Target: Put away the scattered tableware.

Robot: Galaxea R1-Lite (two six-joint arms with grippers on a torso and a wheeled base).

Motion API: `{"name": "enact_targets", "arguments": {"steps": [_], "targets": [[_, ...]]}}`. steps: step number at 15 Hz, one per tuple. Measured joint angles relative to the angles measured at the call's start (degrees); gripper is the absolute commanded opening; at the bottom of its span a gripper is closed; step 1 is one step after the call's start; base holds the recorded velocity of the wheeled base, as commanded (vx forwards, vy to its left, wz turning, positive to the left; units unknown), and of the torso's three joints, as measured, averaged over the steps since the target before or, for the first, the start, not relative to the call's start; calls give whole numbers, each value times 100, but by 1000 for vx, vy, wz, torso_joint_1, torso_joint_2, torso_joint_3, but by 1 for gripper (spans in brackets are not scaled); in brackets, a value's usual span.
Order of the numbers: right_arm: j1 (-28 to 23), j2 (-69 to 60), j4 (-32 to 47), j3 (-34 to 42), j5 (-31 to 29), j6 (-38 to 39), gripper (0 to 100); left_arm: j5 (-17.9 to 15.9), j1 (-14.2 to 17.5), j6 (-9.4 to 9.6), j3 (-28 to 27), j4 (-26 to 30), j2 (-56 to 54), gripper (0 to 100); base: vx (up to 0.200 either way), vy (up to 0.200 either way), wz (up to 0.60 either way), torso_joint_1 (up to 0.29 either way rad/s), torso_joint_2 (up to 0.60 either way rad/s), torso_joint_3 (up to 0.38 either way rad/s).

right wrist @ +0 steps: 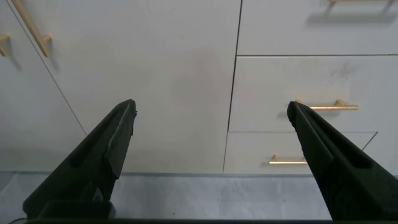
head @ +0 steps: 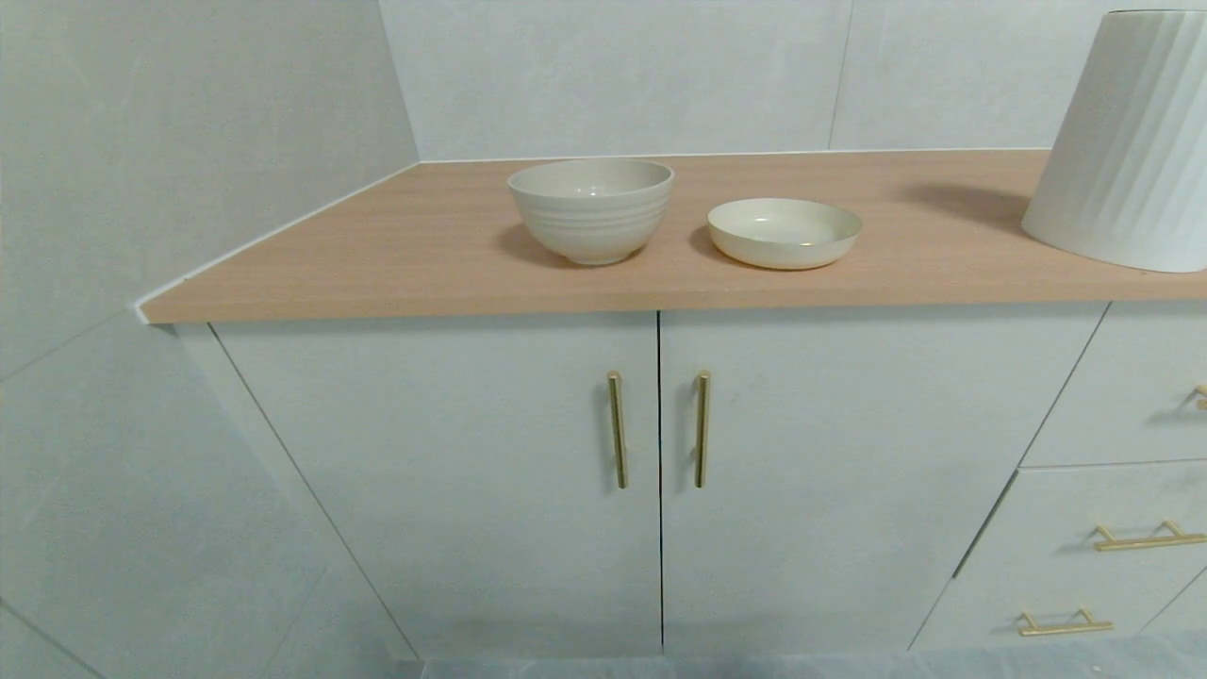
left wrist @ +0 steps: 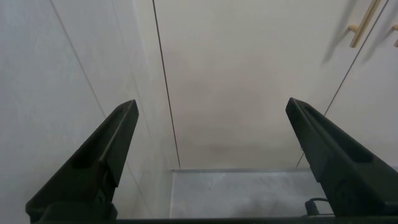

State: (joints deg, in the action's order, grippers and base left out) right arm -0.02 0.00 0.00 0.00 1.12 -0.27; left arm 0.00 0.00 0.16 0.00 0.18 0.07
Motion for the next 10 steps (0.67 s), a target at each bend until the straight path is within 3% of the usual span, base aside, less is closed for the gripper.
{"name": "enact_targets", "arguments": {"steps": [10], "targets": [[-2, 0, -62, -88, 24, -77, 100, 0, 0, 5, 0, 0, 0, 100, 0, 0, 0, 0, 0, 0]]}}
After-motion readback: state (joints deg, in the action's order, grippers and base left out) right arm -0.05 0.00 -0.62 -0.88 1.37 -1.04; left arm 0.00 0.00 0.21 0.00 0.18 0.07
